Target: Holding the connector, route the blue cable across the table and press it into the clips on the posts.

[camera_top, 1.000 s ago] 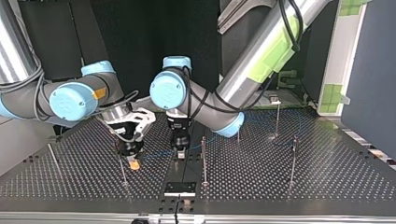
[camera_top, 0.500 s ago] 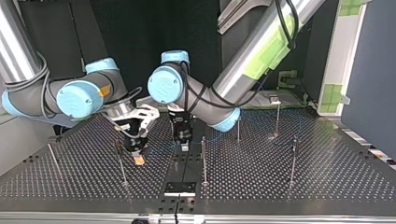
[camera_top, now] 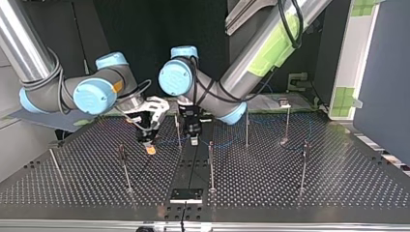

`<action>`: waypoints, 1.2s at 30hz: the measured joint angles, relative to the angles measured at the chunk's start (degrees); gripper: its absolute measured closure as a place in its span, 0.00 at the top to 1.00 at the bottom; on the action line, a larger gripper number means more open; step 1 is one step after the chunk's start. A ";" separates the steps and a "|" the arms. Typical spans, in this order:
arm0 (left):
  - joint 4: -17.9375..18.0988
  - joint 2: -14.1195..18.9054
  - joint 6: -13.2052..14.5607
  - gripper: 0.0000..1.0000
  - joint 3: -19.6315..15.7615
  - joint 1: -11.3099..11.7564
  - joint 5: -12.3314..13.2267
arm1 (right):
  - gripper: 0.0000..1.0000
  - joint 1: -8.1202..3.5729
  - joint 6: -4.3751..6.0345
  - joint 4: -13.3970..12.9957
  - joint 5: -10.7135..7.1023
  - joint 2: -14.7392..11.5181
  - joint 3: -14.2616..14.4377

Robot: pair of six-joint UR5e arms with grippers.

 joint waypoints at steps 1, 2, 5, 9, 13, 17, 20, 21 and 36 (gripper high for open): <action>0.53 0.00 -0.38 0.00 -0.51 0.06 0.03 | 0.00 0.02 0.00 0.01 0.00 0.00 0.42; 0.94 0.00 -0.61 0.00 -0.90 0.11 0.03 | 0.00 0.02 0.00 0.00 0.00 -0.01 0.99; 2.26 0.00 -1.16 0.00 -2.24 0.32 0.13 | 0.00 0.02 -0.07 -0.01 0.00 -0.02 2.41; 3.95 -0.02 -1.45 0.00 -3.94 0.47 0.42 | 0.00 -0.05 -0.51 -0.02 0.00 -0.06 4.22; 5.93 -0.05 -1.36 0.00 -5.92 0.32 0.80 | 0.00 -0.32 -1.22 -0.09 0.11 -0.12 6.19; 8.06 -0.07 -0.94 0.00 -8.01 0.24 2.18 | 0.00 -0.57 -2.21 -0.18 0.26 -0.20 8.26; 9.55 -0.08 -0.69 0.00 -9.53 0.18 3.31 | 0.00 -0.70 -3.04 -0.26 0.36 -0.24 10.01; 10.01 -0.08 -0.64 0.00 -9.97 0.18 3.57 | 0.00 -0.75 -3.38 -0.29 0.41 -0.25 10.69; 17.48 -0.56 -0.63 0.00 -17.44 0.36 8.87 | 0.00 -1.24 -4.38 -3.25 0.47 -0.22 17.92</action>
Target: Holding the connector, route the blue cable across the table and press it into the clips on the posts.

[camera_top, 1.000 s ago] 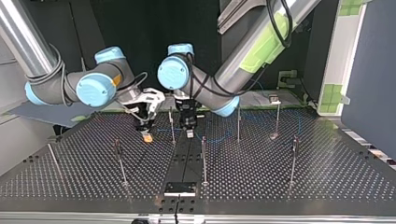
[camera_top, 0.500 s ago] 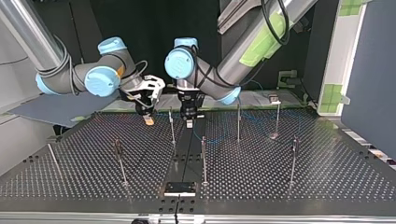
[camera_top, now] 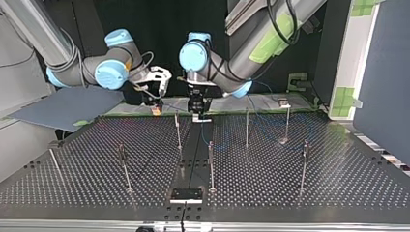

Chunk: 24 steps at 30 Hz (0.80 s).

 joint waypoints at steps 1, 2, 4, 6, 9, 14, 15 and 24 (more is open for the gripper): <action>0.58 -0.38 -0.05 0.00 -0.61 0.06 0.59 | 0.00 -0.04 0.13 -0.47 -0.01 0.01 0.34; 1.04 -0.72 -0.09 0.00 -1.06 0.09 1.05 | 0.00 -0.09 0.27 -1.05 -0.02 0.02 0.67; 2.15 -1.72 -0.26 0.00 -2.19 0.15 1.97 | 0.00 -0.20 0.32 -1.92 -0.02 0.03 0.96; 3.14 -2.63 -0.62 0.00 -3.14 0.18 2.68 | 0.00 -0.34 0.19 -2.93 -0.04 0.07 1.16; 4.75 -4.21 -1.56 0.00 -4.75 0.20 3.78 | 0.00 -0.50 0.16 -4.40 -0.08 0.13 1.40; 7.23 -6.22 -2.29 0.00 -7.24 0.43 5.09 | 0.00 -0.70 0.33 -5.74 -0.09 0.30 1.55; 7.62 -6.37 -2.33 0.00 -7.68 0.49 5.40 | 0.00 -0.75 0.34 -5.83 -0.08 0.36 1.60; 10.21 -6.63 -2.68 0.00 -9.61 1.09 8.05 | 0.00 -1.04 0.07 -6.09 -0.07 1.92 1.92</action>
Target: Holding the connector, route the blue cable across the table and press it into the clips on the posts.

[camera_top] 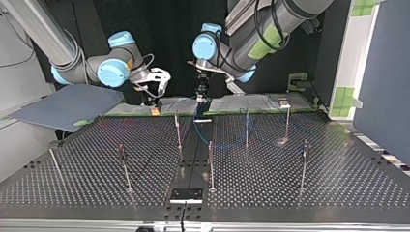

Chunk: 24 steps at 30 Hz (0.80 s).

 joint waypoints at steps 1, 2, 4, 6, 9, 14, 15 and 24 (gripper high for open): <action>0.04 0.00 -0.02 0.00 0.37 0.07 0.15 | 0.00 -0.08 -0.02 -0.03 0.02 0.10 0.00; 0.06 -0.01 -0.03 0.00 0.67 0.13 0.22 | 0.00 -0.19 -0.04 -0.06 0.05 0.19 0.01; 0.02 -0.01 -0.05 0.00 1.40 0.36 0.42 | 0.00 -0.33 0.02 -0.24 0.04 0.30 0.03; -0.09 -0.02 -0.13 0.00 2.11 0.55 0.80 | 0.00 -0.50 0.16 -0.74 0.03 0.42 0.05; -0.34 -0.02 -0.25 0.00 3.30 0.75 1.30 | 0.00 -0.88 0.32 -1.77 -0.02 0.58 0.05; -1.51 -0.65 -0.43 0.00 5.23 1.66 2.42 | 0.00 -1.74 0.46 -2.97 -0.10 0.65 0.06; -1.93 -0.95 -0.44 0.00 5.66 1.87 2.69 | 0.00 -1.91 0.55 -3.28 -0.13 0.67 0.06; -4.37 -4.50 -0.96 0.00 10.50 3.24 4.01 | 0.00 -3.43 1.23 -5.01 -0.79 1.61 0.06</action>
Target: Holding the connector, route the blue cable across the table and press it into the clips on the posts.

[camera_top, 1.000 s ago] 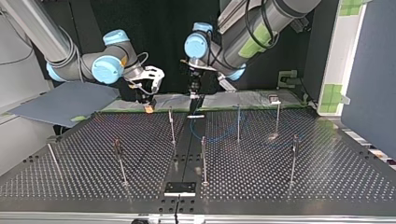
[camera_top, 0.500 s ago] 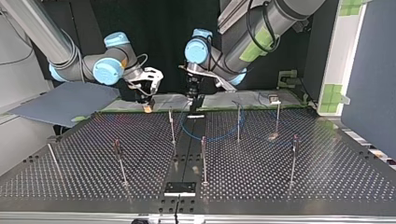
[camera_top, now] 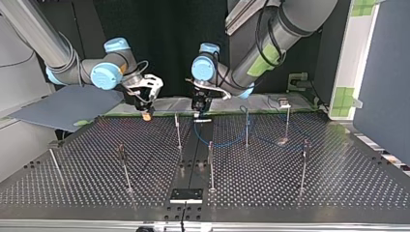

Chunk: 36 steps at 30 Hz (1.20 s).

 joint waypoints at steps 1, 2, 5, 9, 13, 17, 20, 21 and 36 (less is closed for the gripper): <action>-0.17 -0.13 -0.15 0.00 0.61 0.23 0.03 | 0.00 -0.16 0.02 -0.13 -0.03 0.06 0.00; -0.32 -0.18 -0.27 0.00 1.08 0.42 0.03 | 0.00 -0.37 0.04 -0.31 -0.08 0.12 0.00; -0.76 -0.26 -0.58 0.00 2.45 1.04 0.05 | 0.00 -0.89 0.07 -0.73 -0.28 0.17 -0.08; -1.09 -0.27 -0.73 0.00 4.23 1.75 0.15 | 0.00 -1.58 0.08 -0.95 -0.37 0.21 -0.21; -1.47 -0.28 -0.74 0.00 5.89 2.41 0.79 | 0.00 -2.23 0.08 -1.07 -0.53 0.25 -0.43; -1.66 -0.27 -0.76 0.00 6.66 3.03 1.66 | 0.00 -3.01 0.08 -1.36 -1.05 0.27 -0.62; -2.09 -0.28 -0.67 0.00 7.10 3.49 2.24 | 0.00 -3.65 0.09 -1.43 -1.28 0.28 -0.85; -2.20 -0.29 -0.63 0.00 7.19 3.61 2.33 | 0.00 -3.83 0.09 -1.43 -1.35 0.28 -0.95; -6.75 -0.26 0.16 1.00 7.39 3.11 2.59 | 0.00 -5.17 -0.23 -1.43 -1.98 0.31 -1.83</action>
